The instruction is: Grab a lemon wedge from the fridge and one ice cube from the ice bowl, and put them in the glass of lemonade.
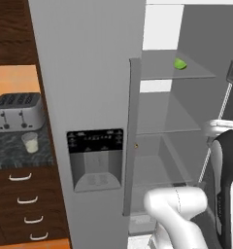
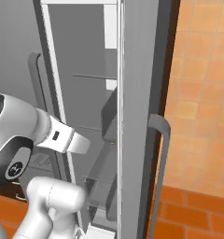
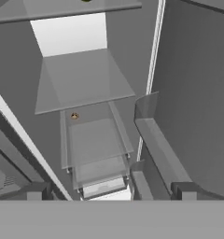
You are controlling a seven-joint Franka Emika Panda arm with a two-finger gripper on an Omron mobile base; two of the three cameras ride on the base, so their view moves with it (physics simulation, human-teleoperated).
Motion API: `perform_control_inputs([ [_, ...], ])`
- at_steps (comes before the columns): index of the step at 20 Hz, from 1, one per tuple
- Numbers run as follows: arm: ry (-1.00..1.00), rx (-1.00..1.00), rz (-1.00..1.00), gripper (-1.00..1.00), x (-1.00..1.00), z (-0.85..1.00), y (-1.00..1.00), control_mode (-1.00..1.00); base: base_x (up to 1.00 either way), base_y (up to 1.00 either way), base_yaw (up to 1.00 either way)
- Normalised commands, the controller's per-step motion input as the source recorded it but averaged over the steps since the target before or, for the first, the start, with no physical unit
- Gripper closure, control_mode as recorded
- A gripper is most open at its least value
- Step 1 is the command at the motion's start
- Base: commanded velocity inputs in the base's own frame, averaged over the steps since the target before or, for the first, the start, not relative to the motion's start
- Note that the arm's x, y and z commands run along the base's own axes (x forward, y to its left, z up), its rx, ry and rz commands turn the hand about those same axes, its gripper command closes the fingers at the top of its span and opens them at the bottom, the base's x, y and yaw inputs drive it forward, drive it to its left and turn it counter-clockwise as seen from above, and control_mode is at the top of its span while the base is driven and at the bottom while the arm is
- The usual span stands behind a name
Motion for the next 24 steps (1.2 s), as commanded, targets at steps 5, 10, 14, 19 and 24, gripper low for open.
perform_control_inputs([
  [5, 0.0, 0.0, 0.0, -1.0, 0.0, 0.0, 0.0, 1.0, 0.44, 0.01, 0.06],
  [10, 0.0, 0.0, 0.0, -1.0, 0.0, 0.0, 0.0, 1.0, 0.67, 0.0, 0.05],
  [14, 0.0, 0.0, 0.0, -1.0, 0.0, 0.18, 0.0, -1.0, 0.07, 0.0, -0.01],
  [19, -0.04, -0.03, 0.01, -1.0, 0.0, 0.62, 0.02, -1.0, 0.0, 0.0, 0.0],
  [24, -0.1, -0.07, 0.03, -1.0, 0.06, 0.69, 0.04, -1.0, 0.0, 0.0, 0.0],
])
